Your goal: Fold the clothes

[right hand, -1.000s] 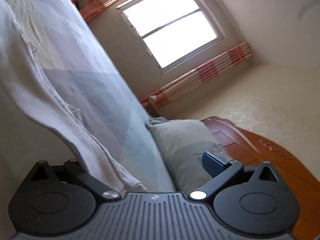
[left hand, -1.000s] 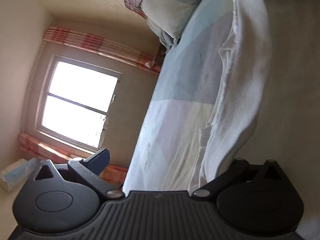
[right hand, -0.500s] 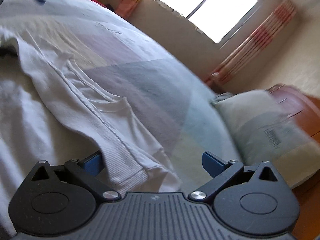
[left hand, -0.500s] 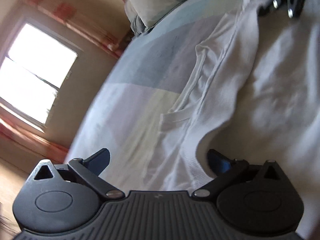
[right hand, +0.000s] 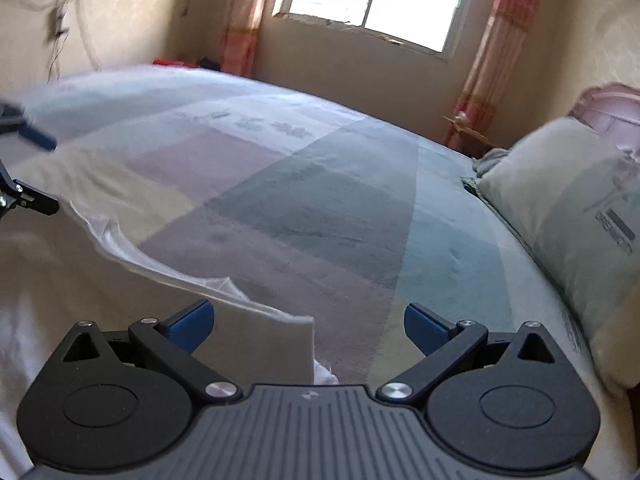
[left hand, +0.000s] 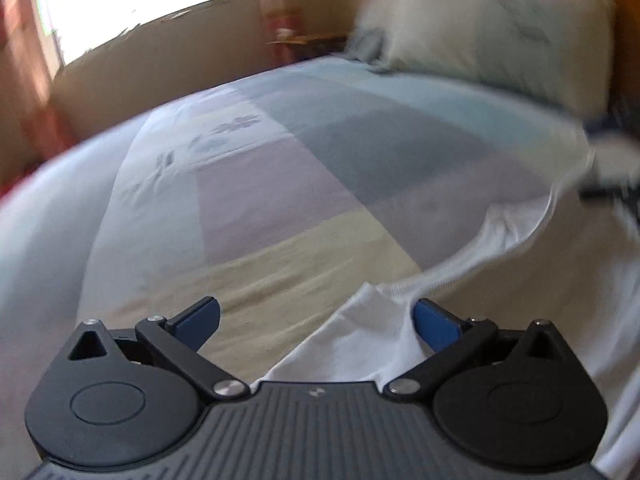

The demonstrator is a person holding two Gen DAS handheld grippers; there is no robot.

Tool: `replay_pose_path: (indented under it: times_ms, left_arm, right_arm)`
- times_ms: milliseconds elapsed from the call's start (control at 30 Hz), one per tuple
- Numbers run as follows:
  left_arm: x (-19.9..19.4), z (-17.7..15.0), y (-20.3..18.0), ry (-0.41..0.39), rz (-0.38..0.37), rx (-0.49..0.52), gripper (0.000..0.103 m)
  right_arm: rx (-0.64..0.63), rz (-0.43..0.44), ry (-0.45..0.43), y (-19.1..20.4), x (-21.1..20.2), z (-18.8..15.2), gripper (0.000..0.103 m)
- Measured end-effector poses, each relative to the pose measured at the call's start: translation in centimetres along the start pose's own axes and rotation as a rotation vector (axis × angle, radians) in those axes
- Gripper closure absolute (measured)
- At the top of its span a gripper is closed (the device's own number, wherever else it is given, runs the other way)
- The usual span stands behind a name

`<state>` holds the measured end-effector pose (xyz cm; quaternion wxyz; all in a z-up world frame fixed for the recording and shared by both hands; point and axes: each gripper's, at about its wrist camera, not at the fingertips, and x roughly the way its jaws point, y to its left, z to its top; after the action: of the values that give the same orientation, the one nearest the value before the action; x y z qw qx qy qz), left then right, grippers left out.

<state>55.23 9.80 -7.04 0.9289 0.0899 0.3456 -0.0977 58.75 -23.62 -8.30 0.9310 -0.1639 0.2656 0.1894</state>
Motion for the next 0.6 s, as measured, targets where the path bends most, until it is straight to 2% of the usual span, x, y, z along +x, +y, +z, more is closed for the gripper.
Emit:
replay_pose_path:
  times_ms: [133,200,300,367,433,500,600]
  left_arm:
    - [-2.7,-0.5,3.0,-0.093,-0.023,-0.178,0.001]
    - [-4.4,-0.9,3.9,-0.139,-0.035,-0.246,0.001]
    - [-8.0,-3.1,3.1,-0.208,-0.168,-0.274,0.001]
    - [-9.0,-4.7,1.6,-0.17,-0.295,-0.228,0.001]
    - [-8.8,-6.3,0.0,-0.071,-0.366,-0.197,0.001]
    - [-7.9,-7.7,-0.8,0.028,-0.412,-0.206,0.001]
    - [-6.2,-9.4,-1.2,0.129,-0.432,-0.243,0.001]
  right_arm:
    - [0.104,0.029,-0.054,-1.4,-2.2,-0.4,0.0]
    - [0.153,0.075,-0.061,-1.4,-3.5,-1.3,0.0]
    - [0.148,0.115,-0.05,0.0,-5.3,-3.3,0.0]
    - [0.145,0.141,-0.043,0.9,-6.5,-4.7,0.0]
    - [0.141,0.165,-0.036,1.9,-7.7,-6.1,0.0]
    - [0.133,0.169,-0.033,2.7,-8.6,-6.9,0.0]
    - [0.131,0.173,-0.03,3.5,-9.6,-7.4,0.0]
